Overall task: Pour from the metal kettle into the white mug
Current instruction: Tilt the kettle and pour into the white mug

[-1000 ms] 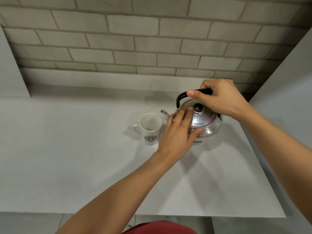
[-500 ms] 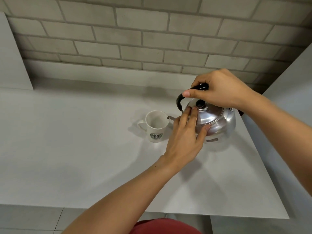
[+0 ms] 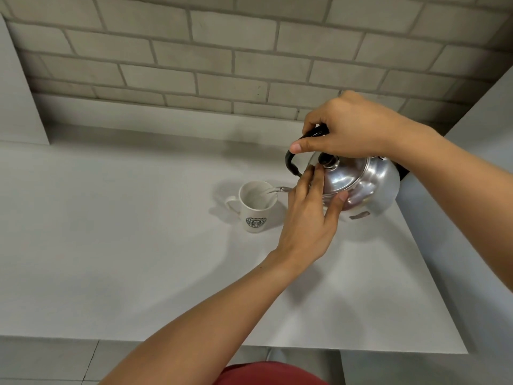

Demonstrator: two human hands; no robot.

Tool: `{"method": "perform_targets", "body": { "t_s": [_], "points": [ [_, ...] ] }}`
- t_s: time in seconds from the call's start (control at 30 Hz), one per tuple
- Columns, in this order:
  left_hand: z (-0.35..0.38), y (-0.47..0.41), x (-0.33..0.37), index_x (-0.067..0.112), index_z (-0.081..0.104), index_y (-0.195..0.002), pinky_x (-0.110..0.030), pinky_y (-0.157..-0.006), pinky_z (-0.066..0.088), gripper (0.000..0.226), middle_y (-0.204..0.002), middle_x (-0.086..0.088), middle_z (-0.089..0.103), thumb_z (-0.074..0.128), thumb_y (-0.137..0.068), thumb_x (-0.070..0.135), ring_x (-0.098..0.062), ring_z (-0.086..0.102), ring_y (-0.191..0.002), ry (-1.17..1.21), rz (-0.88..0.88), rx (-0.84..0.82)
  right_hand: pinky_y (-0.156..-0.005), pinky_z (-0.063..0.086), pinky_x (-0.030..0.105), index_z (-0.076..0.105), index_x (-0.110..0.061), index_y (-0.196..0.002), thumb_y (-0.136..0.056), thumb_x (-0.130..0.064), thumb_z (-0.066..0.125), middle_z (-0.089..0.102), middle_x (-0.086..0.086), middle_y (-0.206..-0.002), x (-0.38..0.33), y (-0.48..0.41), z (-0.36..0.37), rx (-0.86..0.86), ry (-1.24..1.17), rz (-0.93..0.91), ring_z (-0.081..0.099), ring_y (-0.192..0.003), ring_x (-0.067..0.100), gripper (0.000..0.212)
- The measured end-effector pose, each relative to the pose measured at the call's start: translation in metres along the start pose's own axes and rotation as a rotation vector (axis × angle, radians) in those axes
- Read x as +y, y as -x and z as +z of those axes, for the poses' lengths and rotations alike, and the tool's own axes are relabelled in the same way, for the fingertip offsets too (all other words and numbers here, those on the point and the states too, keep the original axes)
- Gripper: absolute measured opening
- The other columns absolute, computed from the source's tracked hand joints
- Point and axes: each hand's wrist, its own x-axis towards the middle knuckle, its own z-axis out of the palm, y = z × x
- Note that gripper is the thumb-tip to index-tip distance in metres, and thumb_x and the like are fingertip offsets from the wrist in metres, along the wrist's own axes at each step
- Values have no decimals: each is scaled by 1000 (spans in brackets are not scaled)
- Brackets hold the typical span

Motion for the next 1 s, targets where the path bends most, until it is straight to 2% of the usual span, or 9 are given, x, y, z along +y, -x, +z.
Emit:
{"method": "perform_targets", "body": {
  "t_s": [0.07, 0.17, 0.37, 0.53, 0.57, 0.63, 0.73, 0.9, 1.0],
  "points": [
    [1, -1, 3, 24, 23, -164, -43, -123, 35, 67, -169, 0, 29, 45, -107, 51, -25, 34, -153, 12, 2, 2, -63, 50, 37, 78, -21, -92, -84, -74, 59, 69, -2, -68, 0, -1, -3, -8, 8, 0, 59, -67, 9, 57],
    [2, -2, 7, 25, 24, -164, -32, -120, 31, 66, -168, 0, 30, 46, -107, 50, -24, 34, -152, 26, 9, 10, -61, 46, 33, 78, -23, -92, -83, -76, 58, 70, -4, -71, 2, -2, -6, -16, 23, 6, 59, -70, 5, 57],
    [6, -4, 11, 22, 27, -164, -25, -116, 25, 66, -167, -1, 31, 48, -107, 48, -24, 33, -152, 45, 2, 13, -65, 50, 33, 82, -25, -95, -86, -72, 63, 72, -7, -73, 5, -1, -7, -19, 34, 1, 63, -74, 15, 52],
    [8, -6, 15, 21, 29, -164, -12, -114, 21, 65, -166, -1, 32, 49, -107, 46, -19, 33, -151, 57, 1, 18, -57, 41, 24, 83, -27, -93, -85, -71, 67, 67, -16, -68, 9, -3, -9, -31, 18, 2, 59, -70, 1, 48],
    [9, -6, 16, 20, 29, -164, -14, -116, 22, 65, -167, -1, 32, 50, -107, 46, -19, 33, -152, 62, 0, 18, -56, 41, 24, 83, -27, -93, -85, -71, 68, 67, -16, -68, 9, -3, -9, -30, 13, 3, 59, -70, 0, 48],
    [9, -7, 16, 19, 29, -164, -28, -124, 28, 66, -167, -3, 31, 50, -107, 45, -21, 32, -154, 72, -3, 17, -56, 42, 25, 83, -27, -92, -84, -71, 68, 68, -16, -68, 10, -3, -10, -27, 11, -4, 59, -70, 0, 48],
    [9, -7, 17, 18, 29, -164, -42, -122, 36, 66, -167, -4, 32, 50, -107, 45, -22, 33, -153, 90, -3, 19, -55, 40, 23, 83, -25, -93, -85, -70, 68, 69, -15, -69, 10, -5, -10, -25, 23, -14, 59, -70, 0, 48],
    [10, -9, 18, 19, 29, -164, -47, -117, 42, 66, -165, -2, 32, 50, -107, 45, -22, 35, -151, 115, 4, 24, -59, 47, 27, 83, -26, -93, -84, -71, 69, 70, -15, -71, 10, -6, -11, -34, 13, -5, 61, -72, 4, 47],
    [11, -10, 18, 18, 29, -164, -48, -116, 43, 66, -165, -2, 33, 50, -107, 45, -24, 36, -151, 118, 7, 30, -59, 46, 28, 83, -28, -91, -83, -72, 69, 69, -15, -70, 12, -7, -11, -36, 12, 9, 62, -72, 4, 47]
  ]
}}
